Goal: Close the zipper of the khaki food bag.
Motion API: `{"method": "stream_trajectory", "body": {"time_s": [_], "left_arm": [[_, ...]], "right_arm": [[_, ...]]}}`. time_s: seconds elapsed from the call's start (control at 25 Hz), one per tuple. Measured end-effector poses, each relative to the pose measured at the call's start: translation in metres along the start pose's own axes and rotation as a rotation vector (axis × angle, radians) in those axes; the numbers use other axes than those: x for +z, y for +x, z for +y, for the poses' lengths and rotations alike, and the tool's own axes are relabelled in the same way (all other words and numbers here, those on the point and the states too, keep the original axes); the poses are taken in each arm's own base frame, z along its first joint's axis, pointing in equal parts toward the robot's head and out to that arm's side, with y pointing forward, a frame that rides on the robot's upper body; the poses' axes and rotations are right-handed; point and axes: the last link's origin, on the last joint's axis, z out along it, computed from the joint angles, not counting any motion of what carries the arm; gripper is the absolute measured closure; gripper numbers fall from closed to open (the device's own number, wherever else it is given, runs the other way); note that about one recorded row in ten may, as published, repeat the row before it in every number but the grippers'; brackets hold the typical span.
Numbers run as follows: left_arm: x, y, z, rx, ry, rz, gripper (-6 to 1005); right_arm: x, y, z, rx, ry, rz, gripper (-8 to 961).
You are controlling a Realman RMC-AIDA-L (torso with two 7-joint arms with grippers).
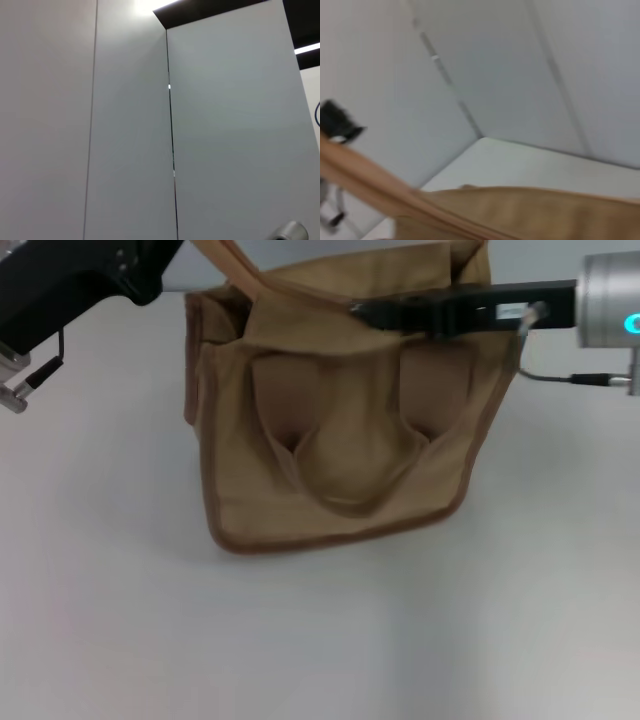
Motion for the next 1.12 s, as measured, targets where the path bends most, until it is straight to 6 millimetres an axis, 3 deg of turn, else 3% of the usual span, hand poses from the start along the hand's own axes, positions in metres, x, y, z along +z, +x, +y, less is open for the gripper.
{"method": "stream_trajectory", "body": {"time_s": [0.24, 0.52, 0.72, 0.92, 1.12], "left_arm": [[-0.001, 0.000, -0.004, -0.005, 0.023, -0.004, 958], [0.003, 0.000, -0.006, -0.010, 0.026, -0.010, 958], [0.004, -0.001, -0.009, -0.016, 0.045, -0.014, 957], [0.003, -0.002, -0.020, -0.030, 0.117, -0.028, 957], [-0.004, 0.004, -0.028, -0.038, 0.148, -0.036, 956]], "right_arm": [[-0.033, 0.005, -0.024, 0.044, 0.111, -0.066, 895], [-0.045, 0.013, -0.029, 0.070, 0.123, -0.106, 875], [-0.056, 0.015, -0.022, 0.072, 0.052, -0.190, 861], [-0.081, 0.022, -0.004, 0.023, -0.106, -0.339, 847], [-0.100, 0.048, 0.009, -0.044, -0.230, -0.432, 833]]}}
